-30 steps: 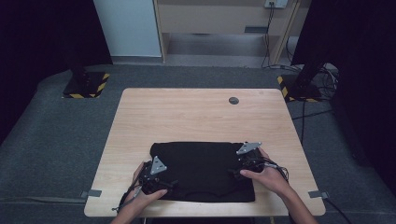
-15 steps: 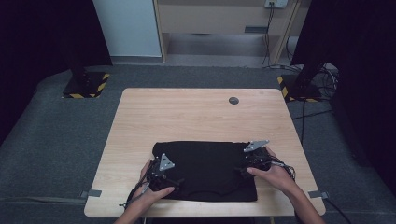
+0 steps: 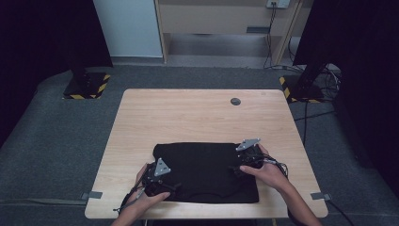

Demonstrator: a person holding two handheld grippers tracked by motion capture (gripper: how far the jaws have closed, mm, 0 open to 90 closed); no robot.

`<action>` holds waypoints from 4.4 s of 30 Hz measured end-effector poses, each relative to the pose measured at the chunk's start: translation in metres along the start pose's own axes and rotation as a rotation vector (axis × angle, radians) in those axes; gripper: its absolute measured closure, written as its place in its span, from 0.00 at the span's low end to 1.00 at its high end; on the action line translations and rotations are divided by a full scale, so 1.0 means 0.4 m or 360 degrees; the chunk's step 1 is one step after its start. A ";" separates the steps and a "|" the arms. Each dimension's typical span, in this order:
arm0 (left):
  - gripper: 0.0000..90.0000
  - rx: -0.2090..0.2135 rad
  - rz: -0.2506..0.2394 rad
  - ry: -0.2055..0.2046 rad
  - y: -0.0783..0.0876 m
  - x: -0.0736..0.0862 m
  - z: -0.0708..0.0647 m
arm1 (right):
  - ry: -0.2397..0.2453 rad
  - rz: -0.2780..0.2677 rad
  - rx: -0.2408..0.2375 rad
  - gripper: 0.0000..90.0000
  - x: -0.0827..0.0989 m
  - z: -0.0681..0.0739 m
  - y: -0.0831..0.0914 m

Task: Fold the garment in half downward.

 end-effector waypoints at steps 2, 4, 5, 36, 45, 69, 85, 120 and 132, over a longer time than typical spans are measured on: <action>0.01 0.0000 0.0015 0.0005 -0.006 -0.003 -0.002 | -0.0011 -0.0022 -0.0005 0.01 0.005 -0.002 0.003; 0.00 -0.0005 0.0031 0.0007 -0.013 -0.008 -0.005 | -0.0012 -0.0040 -0.0020 0.01 0.008 -0.006 0.005; 0.00 -0.0006 0.0036 0.0010 -0.017 -0.011 -0.006 | -0.0007 -0.0037 -0.0024 0.01 0.009 -0.009 0.006; 0.02 -0.0012 0.0039 -0.0001 -0.028 -0.022 -0.011 | 0.0175 0.0005 -0.0025 0.04 -0.175 0.053 -0.049; 0.02 -0.0016 0.0011 0.0013 -0.022 -0.015 -0.012 | 0.0111 0.0030 -0.0061 0.04 -0.185 0.067 -0.122; 0.00 -0.0007 0.0044 0.0028 -0.030 -0.019 -0.013 | 0.0028 -0.0039 -0.0219 0.00 -0.170 0.111 -0.208; 0.00 -0.0015 0.0086 0.0045 -0.064 -0.044 -0.004 | 0.0041 0.0008 -0.0213 0.00 -0.185 0.063 -0.225; 0.04 -0.0100 0.0167 -0.0004 -0.049 -0.160 0.167 | 0.0176 -0.0037 -0.0239 0.04 -0.225 0.176 -0.089; 0.04 -0.0123 0.0165 -0.0062 -0.087 -0.227 0.216 | 0.0196 -0.0045 -0.0264 0.05 -0.231 0.215 -0.069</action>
Point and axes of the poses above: each handheld gripper's, and its own axes: y roughly backward along the jaws, x roughly out of its underside, z roughly to its left, the point moved 5 cm from there along -y, roughly forward along the jaws, and after that the axes turned 13 degrees about -z, right-handed, at the moved point
